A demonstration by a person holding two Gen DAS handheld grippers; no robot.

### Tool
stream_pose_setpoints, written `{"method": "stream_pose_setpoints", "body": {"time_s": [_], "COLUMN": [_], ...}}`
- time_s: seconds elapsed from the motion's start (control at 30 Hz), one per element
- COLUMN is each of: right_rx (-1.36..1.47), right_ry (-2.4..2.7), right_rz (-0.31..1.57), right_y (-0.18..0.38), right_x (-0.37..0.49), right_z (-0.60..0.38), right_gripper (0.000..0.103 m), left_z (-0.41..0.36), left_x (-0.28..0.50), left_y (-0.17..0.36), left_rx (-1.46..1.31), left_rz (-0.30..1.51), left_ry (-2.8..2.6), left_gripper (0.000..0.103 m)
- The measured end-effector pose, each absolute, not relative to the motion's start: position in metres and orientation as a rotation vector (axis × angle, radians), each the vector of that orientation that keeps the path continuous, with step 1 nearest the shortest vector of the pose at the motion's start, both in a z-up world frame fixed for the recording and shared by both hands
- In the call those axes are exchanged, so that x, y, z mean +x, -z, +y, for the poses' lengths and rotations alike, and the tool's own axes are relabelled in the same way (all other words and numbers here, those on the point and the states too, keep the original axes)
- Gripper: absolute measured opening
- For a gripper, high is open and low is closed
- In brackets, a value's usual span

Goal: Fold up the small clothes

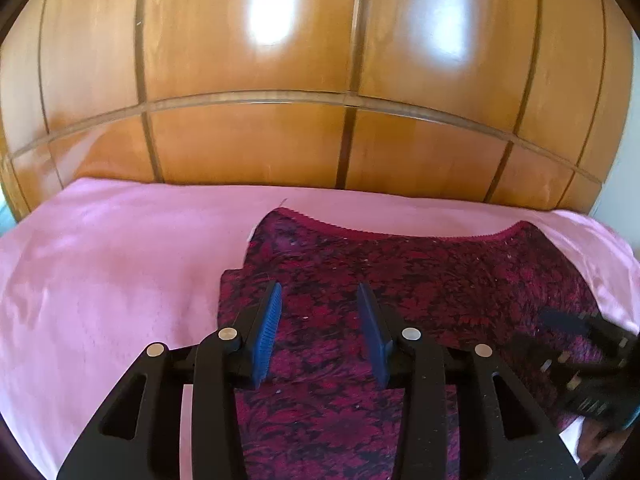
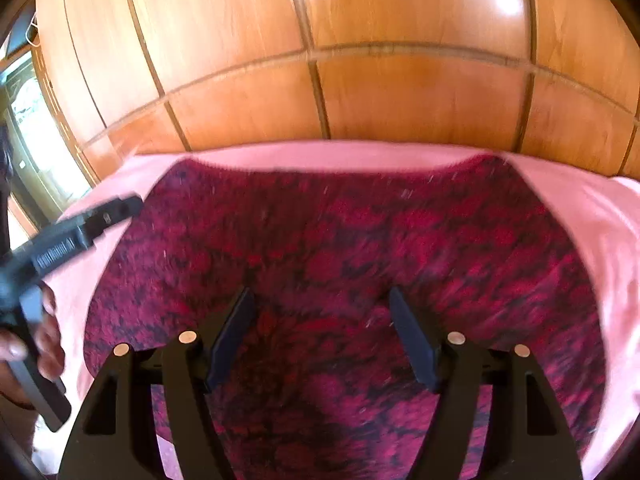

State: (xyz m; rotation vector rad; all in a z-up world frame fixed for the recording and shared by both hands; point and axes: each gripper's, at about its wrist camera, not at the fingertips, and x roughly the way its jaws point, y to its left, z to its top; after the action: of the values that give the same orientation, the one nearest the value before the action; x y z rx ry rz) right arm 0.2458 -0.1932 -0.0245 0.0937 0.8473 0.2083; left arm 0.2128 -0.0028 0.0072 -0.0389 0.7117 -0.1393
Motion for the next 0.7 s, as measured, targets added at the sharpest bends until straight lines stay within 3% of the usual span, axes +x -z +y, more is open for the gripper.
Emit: {"method": "stream_pose_setpoints", "body": {"time_s": [0.3,0.7], "right_rx": [0.079,0.039], "right_ry": [-0.124,-0.038], "right_rz": [0.849,0.952], "right_y": [0.008,0.033], "right_x": [0.298,0.337], "right_z": [-0.22,-0.245], "right_gripper": [0.07,0.07], "left_z": [-0.016,-0.012], "left_x": [0.222,0.24], "left_y": [-0.004,0.012], "left_rx": [0.0,0.016], "left_rz": [0.712,0.763], "left_ry": [0.164,0.147], "left_gripper": [0.038,0.038]}}
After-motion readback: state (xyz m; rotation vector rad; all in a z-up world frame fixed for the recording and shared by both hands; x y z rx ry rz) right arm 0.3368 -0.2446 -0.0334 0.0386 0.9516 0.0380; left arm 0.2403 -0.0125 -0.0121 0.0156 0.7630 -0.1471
